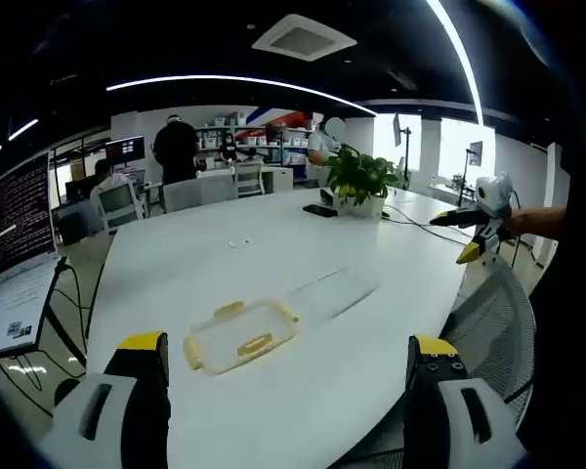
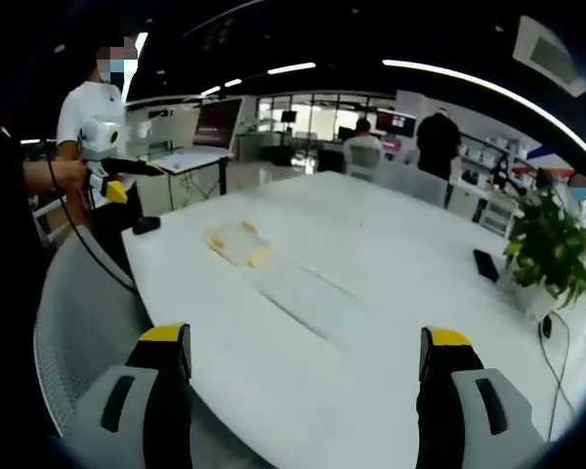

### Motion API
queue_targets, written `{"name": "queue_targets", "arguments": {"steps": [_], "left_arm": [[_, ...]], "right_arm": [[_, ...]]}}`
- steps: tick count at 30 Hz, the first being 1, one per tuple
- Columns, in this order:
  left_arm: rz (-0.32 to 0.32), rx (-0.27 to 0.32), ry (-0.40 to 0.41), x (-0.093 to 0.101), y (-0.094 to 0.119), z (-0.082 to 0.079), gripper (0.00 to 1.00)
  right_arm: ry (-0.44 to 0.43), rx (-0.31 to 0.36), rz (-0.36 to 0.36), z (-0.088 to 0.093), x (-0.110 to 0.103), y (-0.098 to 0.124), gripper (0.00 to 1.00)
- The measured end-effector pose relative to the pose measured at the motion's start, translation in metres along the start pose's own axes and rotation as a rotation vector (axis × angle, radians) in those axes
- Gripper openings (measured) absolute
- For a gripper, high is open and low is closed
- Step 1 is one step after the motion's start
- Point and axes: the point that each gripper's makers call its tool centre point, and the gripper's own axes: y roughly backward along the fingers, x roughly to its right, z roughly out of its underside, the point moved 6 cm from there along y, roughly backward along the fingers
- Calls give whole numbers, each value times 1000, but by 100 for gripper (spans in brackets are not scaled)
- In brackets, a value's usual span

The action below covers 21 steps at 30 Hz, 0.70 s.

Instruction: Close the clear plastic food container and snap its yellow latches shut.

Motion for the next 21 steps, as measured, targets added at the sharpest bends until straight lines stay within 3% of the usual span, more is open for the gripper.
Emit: {"name": "queue_targets", "arguments": {"steps": [21], "left_arm": [[2,-2,-14,-2,1,0,99]], "right_arm": [[-6,3,16,0,2,3,95]]}}
